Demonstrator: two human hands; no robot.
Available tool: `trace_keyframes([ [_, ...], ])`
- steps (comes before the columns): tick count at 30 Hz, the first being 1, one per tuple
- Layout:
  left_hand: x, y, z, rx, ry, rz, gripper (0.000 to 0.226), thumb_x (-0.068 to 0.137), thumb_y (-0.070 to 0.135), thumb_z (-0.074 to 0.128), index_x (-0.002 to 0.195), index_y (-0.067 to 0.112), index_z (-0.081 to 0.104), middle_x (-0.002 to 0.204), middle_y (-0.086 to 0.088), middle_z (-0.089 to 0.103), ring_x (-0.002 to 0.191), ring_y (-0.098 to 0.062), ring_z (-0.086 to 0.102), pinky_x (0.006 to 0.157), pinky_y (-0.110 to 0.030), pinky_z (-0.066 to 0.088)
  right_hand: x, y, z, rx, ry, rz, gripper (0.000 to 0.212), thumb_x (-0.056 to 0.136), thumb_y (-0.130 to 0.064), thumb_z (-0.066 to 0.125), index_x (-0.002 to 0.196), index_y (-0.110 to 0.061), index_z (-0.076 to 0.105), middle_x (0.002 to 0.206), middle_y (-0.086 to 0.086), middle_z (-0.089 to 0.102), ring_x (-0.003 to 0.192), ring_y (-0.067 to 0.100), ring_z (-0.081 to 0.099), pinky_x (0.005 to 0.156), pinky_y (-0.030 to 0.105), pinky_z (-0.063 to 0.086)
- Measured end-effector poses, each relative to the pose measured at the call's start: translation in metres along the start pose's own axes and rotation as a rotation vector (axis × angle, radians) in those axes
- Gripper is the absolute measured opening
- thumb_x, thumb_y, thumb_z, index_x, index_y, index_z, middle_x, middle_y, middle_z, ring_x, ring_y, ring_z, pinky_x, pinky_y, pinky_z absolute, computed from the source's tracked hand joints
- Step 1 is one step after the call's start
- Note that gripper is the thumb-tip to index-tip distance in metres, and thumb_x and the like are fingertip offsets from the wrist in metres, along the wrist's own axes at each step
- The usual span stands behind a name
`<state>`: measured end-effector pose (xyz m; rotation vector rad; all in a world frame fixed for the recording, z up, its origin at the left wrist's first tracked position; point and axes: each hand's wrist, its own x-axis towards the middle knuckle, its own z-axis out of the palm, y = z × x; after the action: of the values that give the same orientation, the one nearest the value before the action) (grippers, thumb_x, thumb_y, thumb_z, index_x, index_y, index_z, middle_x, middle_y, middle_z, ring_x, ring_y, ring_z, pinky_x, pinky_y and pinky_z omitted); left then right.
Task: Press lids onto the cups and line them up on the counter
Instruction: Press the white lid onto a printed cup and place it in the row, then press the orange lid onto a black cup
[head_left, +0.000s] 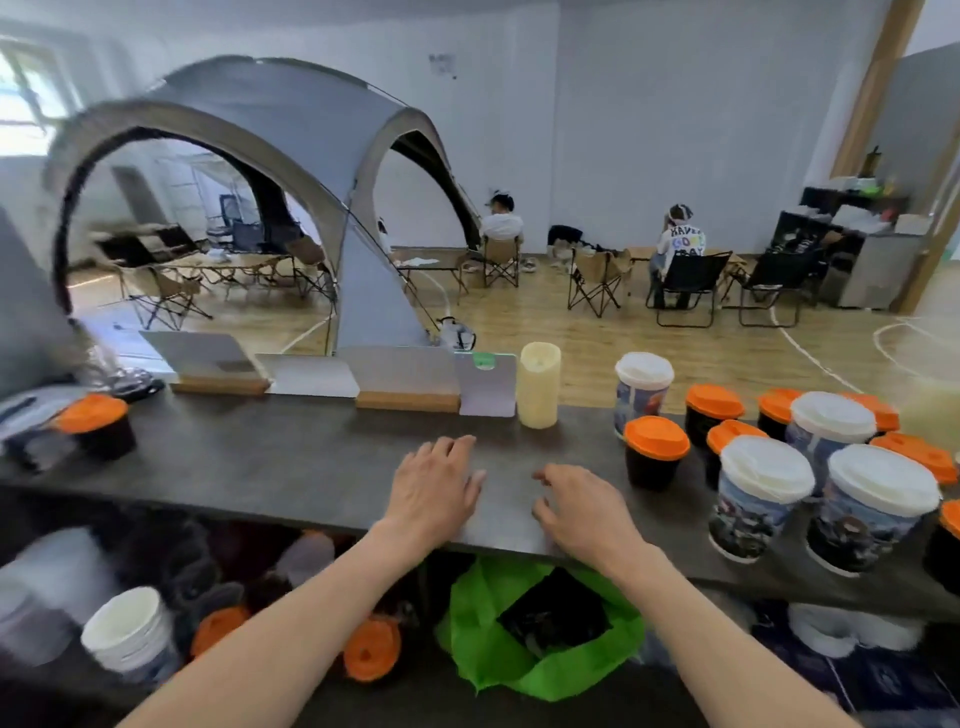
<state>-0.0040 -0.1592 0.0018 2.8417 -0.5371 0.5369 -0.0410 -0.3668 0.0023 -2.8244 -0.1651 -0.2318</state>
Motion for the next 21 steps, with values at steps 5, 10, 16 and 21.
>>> trace_keyframes([
  [5,-0.032,-0.129,-0.033,0.094,0.029,-0.185,0.055,0.101,0.047,0.047,0.148,0.021,0.044,0.137,-0.004,0.059,0.121,-0.025,0.058,0.099,-0.039,0.048,0.062,-0.107,0.041,0.027,-0.039,-0.177,0.048,0.096,-0.040,0.051,0.141,-0.024,0.050,0.142,-0.003,0.053,0.128,0.017,0.051,0.100,0.037,0.049],
  [10,-0.051,-0.248,-0.067,0.158,0.059,-0.313,0.055,0.099,0.048,0.050,0.147,0.021,0.045,0.136,-0.004,0.060,0.121,-0.026,0.059,0.098,-0.040,0.048,0.120,-0.229,0.085,0.093,-0.063,-0.316,0.052,0.096,-0.038,0.055,0.145,-0.025,0.045,0.147,-0.002,0.049,0.133,0.019,0.048,0.105,0.038,0.046],
  [16,-0.060,-0.391,-0.096,0.210,0.055,-0.434,0.054,0.098,0.047,0.052,0.145,0.020,0.049,0.136,-0.006,0.059,0.121,-0.030,0.057,0.095,-0.043,0.049,0.196,-0.374,0.138,0.151,-0.094,-0.409,0.056,0.096,-0.037,0.055,0.148,-0.023,0.043,0.149,0.000,0.046,0.135,0.022,0.045,0.104,0.039,0.045],
  [21,-0.064,-0.498,-0.114,0.156,0.052,-0.594,0.060,0.099,0.044,0.054,0.152,0.020,0.037,0.157,-0.013,0.036,0.137,-0.038,0.044,0.105,-0.051,0.045,0.227,-0.464,0.189,0.227,-0.144,-0.457,0.071,0.094,-0.034,0.061,0.156,-0.021,0.028,0.156,0.003,0.035,0.139,0.025,0.042,0.105,0.043,0.046],
])
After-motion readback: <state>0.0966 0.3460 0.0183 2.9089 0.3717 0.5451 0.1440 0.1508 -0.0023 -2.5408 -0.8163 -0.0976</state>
